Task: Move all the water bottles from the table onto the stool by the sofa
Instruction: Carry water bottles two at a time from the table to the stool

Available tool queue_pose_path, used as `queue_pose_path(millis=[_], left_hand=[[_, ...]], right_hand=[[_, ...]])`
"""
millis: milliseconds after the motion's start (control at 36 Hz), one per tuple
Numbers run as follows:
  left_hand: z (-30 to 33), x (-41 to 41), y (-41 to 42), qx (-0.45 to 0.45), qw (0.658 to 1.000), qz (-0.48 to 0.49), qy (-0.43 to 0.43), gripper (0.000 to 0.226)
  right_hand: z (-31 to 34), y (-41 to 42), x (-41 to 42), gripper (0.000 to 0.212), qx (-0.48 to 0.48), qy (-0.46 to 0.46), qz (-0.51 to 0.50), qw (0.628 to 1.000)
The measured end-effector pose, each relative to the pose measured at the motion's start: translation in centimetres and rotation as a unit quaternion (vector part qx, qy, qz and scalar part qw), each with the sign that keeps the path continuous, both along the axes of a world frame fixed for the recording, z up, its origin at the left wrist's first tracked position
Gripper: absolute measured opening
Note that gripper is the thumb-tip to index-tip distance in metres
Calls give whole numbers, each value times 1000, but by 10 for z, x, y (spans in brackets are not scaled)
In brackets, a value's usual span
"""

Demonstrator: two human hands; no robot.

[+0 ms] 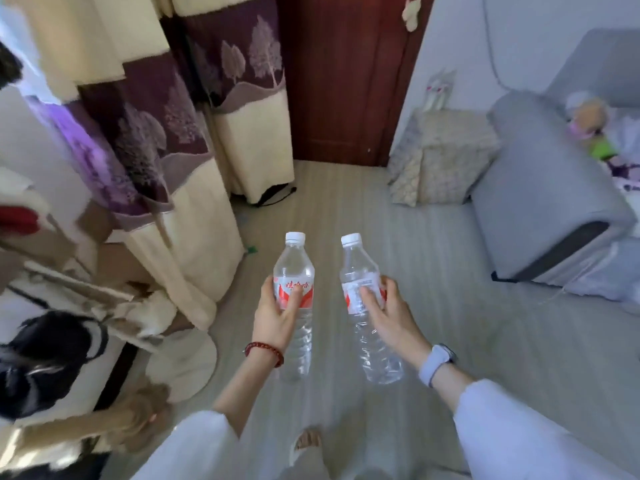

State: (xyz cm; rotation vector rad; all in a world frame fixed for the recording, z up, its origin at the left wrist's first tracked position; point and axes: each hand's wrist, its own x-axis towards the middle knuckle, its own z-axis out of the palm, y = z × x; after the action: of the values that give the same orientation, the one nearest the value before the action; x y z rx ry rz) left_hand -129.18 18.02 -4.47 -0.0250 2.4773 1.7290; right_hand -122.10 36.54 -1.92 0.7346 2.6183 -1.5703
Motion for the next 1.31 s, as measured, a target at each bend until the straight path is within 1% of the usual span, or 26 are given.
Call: queue_pose_path(millis=[139,222,306,417,500,583,694,778,889,944,1028,1111,1167,1306], left_hand=[[7,-89,86,-7,996,-87,-7,17],[5,-139,146,-6,991,-133,-7,15],[0,-186,209,-7,986,-167,-12,23],[-7,-251,294,-23,979,-204,-6,31],[-5,-304,361,-31,977,-212,-9,39],[7,-354,424,-27,976,-216,-8,44],[15,-412,489,-22,979,-203,-15,36],[16,-457,537,-22,981,-195,-13,39],[6,-522,603,-37,979,-198,-13,53],[-3,-557,638,-41,979,-202,-9,55],[-17,-612,695,-36,979,-201,-18,58],[-23,-667,755,-24,977,-209,-43,58],[-23,-699,794,-17,974,-217,-57,61],[-17,-757,890,6,966,-250,-61,46]], right_hand=[[6,75,-55,46,1,-2,-83,997],[3,125,-89,45,1,-9,-132,991],[-6,179,-127,45,-5,-8,-163,987],[-14,259,-188,47,-11,-7,-169,986],[-14,325,-239,48,-13,-11,-167,986],[-4,387,-290,49,-29,-7,-187,982],[3,454,-346,48,-28,-7,-206,978],[-1,505,-390,48,-31,-7,-203,979],[-16,573,-451,41,-38,3,-206,978],[-26,609,-485,39,-35,6,-208,977],[-36,666,-543,41,-38,16,-210,977],[-39,724,-602,46,-67,17,-208,976],[-37,760,-634,47,-62,13,-204,977],[-36,847,-693,50,-87,10,-220,972]])
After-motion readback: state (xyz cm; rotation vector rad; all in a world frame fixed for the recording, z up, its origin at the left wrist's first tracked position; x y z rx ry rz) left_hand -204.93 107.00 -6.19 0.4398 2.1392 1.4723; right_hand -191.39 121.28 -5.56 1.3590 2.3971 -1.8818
